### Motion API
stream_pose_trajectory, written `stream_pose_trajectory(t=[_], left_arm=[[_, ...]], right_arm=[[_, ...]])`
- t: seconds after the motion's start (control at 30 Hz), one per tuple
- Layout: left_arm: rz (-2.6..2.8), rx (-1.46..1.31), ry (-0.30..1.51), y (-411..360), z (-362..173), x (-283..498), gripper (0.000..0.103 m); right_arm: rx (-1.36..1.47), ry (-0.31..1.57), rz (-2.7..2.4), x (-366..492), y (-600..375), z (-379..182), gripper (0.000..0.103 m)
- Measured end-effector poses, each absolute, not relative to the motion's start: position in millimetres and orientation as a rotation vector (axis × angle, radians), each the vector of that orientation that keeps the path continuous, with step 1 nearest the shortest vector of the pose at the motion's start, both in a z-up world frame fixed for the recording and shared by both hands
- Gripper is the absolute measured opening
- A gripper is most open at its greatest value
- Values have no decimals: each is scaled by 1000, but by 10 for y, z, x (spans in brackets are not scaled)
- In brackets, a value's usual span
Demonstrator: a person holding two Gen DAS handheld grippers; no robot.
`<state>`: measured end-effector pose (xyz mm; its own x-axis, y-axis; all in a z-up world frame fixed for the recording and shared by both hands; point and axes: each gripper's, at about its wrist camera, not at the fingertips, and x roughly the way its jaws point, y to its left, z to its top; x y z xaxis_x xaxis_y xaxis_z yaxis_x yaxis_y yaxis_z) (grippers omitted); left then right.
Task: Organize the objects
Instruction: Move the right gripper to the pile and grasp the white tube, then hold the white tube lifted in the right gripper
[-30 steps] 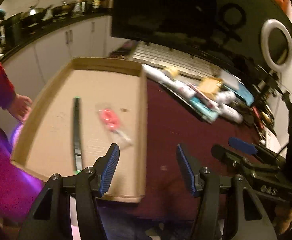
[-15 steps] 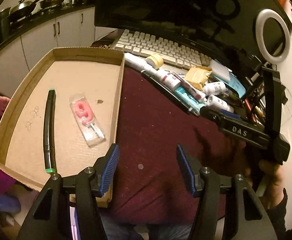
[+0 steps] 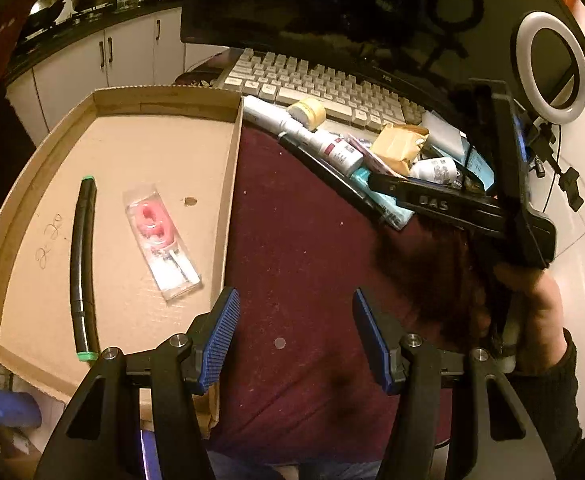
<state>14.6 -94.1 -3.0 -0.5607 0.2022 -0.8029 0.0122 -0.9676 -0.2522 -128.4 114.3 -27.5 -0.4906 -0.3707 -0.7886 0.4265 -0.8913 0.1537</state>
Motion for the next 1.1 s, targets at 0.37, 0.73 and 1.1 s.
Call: stream_pose_trajectory(t=[0.37,0.73,1.1], left_arm=[[2641,-1406,-368,-941,-43,125,53],[2623,-1407,-350,-813,-41,75,53],[2616,-1451,-321,-781,-148,67,53]], right_arm=[[1222,53,-2374,-1104,1232,-274,25],[1280,-33,-2358,-686,1476,-390,24],[1239,-20,-2375,-639,1599,-429,24]])
